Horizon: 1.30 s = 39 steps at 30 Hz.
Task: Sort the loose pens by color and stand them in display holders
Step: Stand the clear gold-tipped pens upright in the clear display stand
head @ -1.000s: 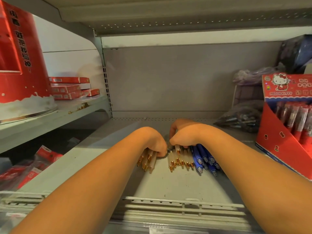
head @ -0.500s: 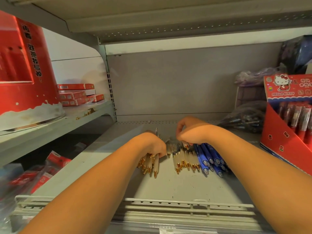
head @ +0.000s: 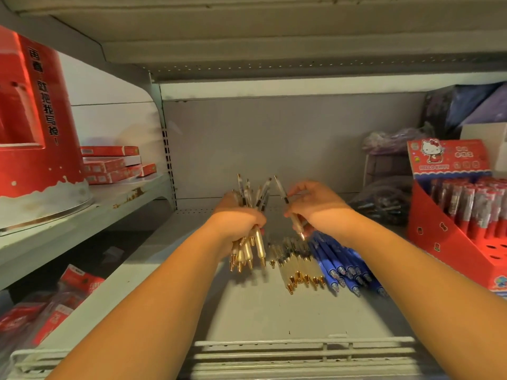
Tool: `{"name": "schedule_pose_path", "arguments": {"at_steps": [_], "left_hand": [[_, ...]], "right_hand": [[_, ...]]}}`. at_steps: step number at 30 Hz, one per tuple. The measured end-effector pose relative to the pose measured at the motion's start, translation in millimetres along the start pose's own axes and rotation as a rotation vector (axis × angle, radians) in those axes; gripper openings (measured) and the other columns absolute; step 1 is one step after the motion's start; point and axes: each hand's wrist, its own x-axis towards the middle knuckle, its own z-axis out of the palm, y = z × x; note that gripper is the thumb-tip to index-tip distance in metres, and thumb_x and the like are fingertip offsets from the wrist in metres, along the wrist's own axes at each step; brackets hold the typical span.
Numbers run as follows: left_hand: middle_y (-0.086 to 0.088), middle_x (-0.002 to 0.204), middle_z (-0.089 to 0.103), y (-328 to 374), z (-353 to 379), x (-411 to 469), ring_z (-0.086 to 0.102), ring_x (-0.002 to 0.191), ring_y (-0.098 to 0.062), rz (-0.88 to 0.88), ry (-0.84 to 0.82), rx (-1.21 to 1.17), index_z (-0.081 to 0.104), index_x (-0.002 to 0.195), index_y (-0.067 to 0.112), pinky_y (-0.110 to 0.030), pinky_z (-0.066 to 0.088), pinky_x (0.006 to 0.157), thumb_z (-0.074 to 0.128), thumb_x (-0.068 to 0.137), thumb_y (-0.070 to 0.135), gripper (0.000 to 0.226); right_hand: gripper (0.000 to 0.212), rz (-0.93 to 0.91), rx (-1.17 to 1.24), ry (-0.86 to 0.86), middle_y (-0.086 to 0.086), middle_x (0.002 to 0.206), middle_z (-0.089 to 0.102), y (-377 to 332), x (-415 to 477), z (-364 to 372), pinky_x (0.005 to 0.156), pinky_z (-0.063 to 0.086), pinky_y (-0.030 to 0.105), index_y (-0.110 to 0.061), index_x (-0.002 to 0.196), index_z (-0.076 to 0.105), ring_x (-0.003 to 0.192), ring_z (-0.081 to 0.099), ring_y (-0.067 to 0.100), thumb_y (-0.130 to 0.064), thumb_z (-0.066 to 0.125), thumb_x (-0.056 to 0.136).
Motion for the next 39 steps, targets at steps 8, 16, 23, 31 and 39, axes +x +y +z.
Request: {"name": "schedule_pose_path", "arguments": {"at_steps": [8, 16, 23, 31, 39], "left_hand": [[-0.019, 0.097, 0.064, 32, 22, -41, 0.064, 0.07, -0.026, 0.247, -0.239, -0.548, 0.053, 0.127, 0.001, -0.034, 0.055, 0.057, 0.073, 0.06, 0.003, 0.069], [-0.003, 0.065, 0.063, 76, 106, -110, 0.06, 0.052, -0.02, 0.481, -0.656, -0.837, 0.05, 0.099, 0.011, -0.031, 0.053, 0.048, 0.063, 0.061, -0.005, 0.043], [-0.008, 0.064, 0.061, 109, 211, -174, 0.058, 0.053, -0.022, 0.555, -0.806, -0.879, 0.066, 0.094, 0.02, -0.033, 0.052, 0.052, 0.061, 0.063, -0.009, 0.043], [-0.009, 0.077, 0.064, 146, 321, -248, 0.061, 0.056, -0.025, 0.517, -0.75, -0.851, 0.049, 0.115, 0.005, -0.032, 0.053, 0.049, 0.066, 0.063, -0.007, 0.056], [-0.001, 0.077, 0.07, 166, 401, -269, 0.065, 0.059, -0.021, 0.516, -0.626, -0.788, 0.052, 0.112, 0.011, -0.032, 0.053, 0.05, 0.069, 0.062, -0.001, 0.055]], "right_hand": [[0.025, -0.133, 0.66, 0.179, 0.009, 0.066, 0.065, -12, -69, -36, 0.055, 0.056, 0.031, -0.003, 0.112, 0.057, 0.065, 0.07, 0.026, 0.005, 0.045, 0.091], [0.019, -0.212, 0.938, 0.247, 0.002, 0.066, 0.047, -7, -162, -100, 0.033, 0.018, 0.016, -0.011, 0.093, 0.061, 0.039, 0.028, 0.009, -0.021, 0.053, 0.079], [0.031, -0.256, 0.883, 0.352, -0.001, 0.064, 0.049, 24, -252, -183, 0.03, 0.024, 0.015, -0.007, 0.111, 0.063, 0.04, 0.034, 0.006, -0.025, 0.049, 0.09], [0.024, -0.301, 0.843, 0.325, 0.005, 0.069, 0.056, 62, -332, -294, 0.04, 0.038, 0.021, -0.009, 0.114, 0.058, 0.05, 0.046, 0.012, -0.018, 0.041, 0.101], [0.025, -0.259, 0.788, 0.337, 0.002, 0.069, 0.058, 94, -354, -374, 0.048, 0.047, 0.025, -0.007, 0.102, 0.07, 0.057, 0.054, 0.013, -0.011, 0.045, 0.1]]}}
